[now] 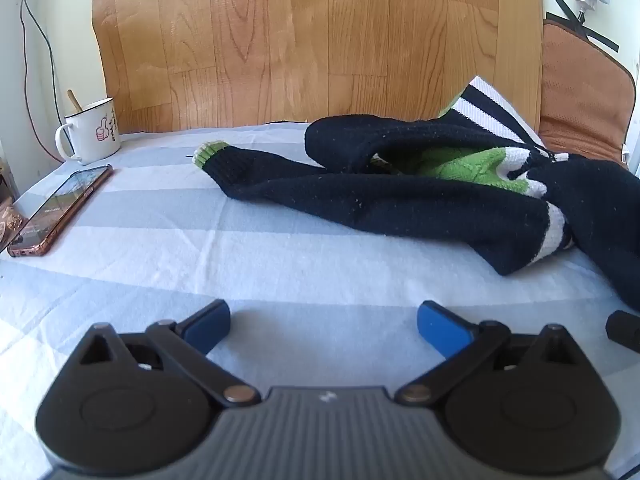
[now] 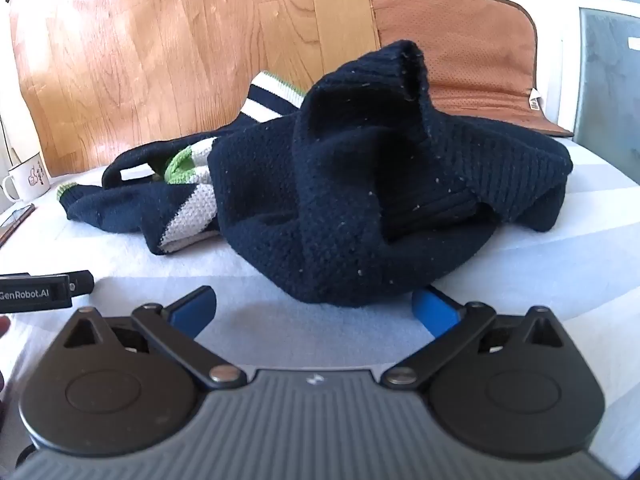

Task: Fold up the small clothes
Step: 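Grasp the navy sweater body with the right gripper and lift it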

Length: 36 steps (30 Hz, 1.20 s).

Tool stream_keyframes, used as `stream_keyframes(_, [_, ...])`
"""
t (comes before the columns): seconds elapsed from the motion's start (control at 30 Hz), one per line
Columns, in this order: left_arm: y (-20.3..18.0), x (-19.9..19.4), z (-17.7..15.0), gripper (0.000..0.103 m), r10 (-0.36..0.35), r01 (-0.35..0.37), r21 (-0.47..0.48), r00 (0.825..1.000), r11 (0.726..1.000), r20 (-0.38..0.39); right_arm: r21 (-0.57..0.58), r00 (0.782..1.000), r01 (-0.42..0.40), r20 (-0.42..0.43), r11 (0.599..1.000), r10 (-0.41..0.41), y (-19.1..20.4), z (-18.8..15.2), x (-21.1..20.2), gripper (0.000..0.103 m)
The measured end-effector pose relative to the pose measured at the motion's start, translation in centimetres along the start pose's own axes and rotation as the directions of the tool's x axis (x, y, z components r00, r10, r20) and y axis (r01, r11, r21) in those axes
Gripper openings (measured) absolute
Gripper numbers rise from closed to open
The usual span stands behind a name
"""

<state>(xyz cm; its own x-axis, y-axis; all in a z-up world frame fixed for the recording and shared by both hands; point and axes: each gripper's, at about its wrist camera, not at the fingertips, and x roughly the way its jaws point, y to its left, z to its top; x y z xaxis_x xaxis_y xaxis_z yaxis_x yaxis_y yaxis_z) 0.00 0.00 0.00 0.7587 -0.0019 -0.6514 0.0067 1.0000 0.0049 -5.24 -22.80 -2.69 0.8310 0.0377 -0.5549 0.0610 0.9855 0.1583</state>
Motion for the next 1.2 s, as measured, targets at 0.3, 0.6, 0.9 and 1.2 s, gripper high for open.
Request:
stream_keyframes(0.3, [0.1,-0.3,-0.4,0.103,-0.028,0.028,0.036,1.000,0.999,-0.004,-0.022,0.999,-0.035,-0.003,0.999,0.035,0.4,0.1,-0.4,0.103])
stream_keyframes(0.6, [6.1,-1.4,-0.3,0.103,-0.102,0.122,-0.270,0.991,0.955,0.088,-0.481,0.970,-0.140,0.107,0.865,0.216,5.3,6.7,-2.3,0.046])
stream_keyframes(0.9, [6.8,-1.3,-0.6,0.103,-0.110,0.136,-0.285,0.988,0.949,0.104,-0.801,0.977,-0.082,0.052,0.593,0.205,13.1,8.7,4.7,0.046])
stream_keyframes(1.2, [6.6,-1.3,-0.5,0.103,-0.107,0.131,-0.276,0.989,0.952,0.100,-0.823,0.984,-0.065,0.042,0.565,0.174,15.5,9.4,7.9,0.018])
